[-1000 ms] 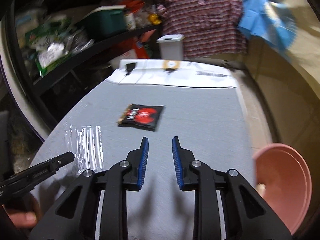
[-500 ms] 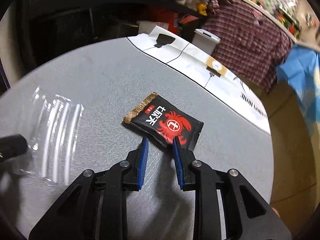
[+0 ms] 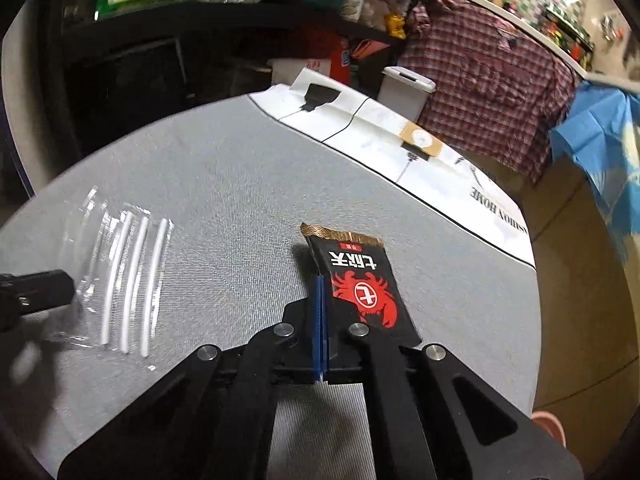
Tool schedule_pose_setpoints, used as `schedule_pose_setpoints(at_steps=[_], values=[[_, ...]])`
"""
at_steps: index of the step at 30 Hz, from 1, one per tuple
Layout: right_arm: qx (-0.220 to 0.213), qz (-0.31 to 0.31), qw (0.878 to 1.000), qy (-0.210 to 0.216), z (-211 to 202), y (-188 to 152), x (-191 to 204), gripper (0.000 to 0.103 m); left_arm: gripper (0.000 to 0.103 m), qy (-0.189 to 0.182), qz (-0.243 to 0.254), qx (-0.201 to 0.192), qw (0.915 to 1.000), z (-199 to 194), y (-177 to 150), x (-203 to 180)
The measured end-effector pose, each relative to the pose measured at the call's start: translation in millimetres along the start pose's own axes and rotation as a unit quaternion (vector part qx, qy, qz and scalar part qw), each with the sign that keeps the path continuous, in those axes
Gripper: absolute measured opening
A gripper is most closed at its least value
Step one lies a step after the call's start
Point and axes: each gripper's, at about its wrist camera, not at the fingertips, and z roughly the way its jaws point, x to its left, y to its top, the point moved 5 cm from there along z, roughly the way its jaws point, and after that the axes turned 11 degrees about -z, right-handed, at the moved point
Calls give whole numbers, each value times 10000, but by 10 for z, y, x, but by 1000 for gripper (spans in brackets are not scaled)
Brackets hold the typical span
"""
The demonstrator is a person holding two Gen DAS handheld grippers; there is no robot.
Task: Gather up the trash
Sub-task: 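Grasp the clear straws with the left gripper while the right gripper grasps the black-and-red packet, then carry the straws with the left gripper and packet with the right gripper over the bin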
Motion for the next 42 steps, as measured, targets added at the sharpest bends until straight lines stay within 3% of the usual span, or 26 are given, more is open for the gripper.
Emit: schedule_pose_setpoints(at_steps=[8,21,42], values=[[-212,347,9992,4,-515,-74,-89,0,1,-96,271,-143,9995,-130,-48,-143],[-482,923,9945,-98,-1368,-468,-298,0,1,-265,817,-331,9958,-400,-235,-433],[-806,1712,9806,-511,-2200,-1273,-820,0,1,-805,1327,-336,9873,-643,-451,-759]])
